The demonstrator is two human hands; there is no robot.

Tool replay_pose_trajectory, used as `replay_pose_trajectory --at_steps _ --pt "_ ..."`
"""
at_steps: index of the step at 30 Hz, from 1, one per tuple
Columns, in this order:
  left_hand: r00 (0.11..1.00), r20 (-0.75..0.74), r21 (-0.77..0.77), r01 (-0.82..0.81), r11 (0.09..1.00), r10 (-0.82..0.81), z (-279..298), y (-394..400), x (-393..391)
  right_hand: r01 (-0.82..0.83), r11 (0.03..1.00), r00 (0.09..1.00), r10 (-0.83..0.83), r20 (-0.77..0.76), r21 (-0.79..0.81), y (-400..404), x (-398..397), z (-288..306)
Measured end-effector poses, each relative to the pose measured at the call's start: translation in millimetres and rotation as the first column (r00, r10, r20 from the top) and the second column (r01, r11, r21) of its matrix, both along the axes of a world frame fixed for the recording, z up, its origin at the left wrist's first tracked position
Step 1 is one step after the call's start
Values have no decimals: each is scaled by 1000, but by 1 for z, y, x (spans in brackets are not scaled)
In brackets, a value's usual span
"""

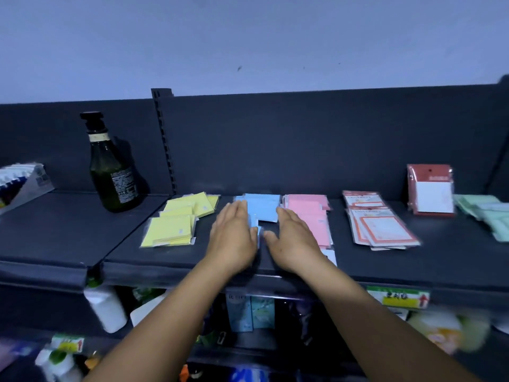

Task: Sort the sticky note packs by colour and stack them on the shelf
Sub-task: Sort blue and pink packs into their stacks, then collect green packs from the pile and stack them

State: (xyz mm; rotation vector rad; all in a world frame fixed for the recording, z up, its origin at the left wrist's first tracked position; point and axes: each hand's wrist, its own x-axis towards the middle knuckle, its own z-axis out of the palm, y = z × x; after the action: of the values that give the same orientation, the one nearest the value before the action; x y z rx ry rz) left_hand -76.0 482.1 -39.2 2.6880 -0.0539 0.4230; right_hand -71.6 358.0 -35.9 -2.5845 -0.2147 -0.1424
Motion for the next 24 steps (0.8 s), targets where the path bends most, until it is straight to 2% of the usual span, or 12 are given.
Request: replay_pose_trajectory --at_steps 6,15,24 --pt "982 -21 133 187 973 -186 3 -51 -3 103 987 995 -104 -3 -123 -58 -12 4" --pt "901 -15 165 429 888 -433 -2 -168 0 291 943 957 -287 44 -160 -173 -34 0" --pt "830 -78 185 557 810 -553 -7 -312 -9 385 903 919 -395 -16 -191 -321 -67 -5"
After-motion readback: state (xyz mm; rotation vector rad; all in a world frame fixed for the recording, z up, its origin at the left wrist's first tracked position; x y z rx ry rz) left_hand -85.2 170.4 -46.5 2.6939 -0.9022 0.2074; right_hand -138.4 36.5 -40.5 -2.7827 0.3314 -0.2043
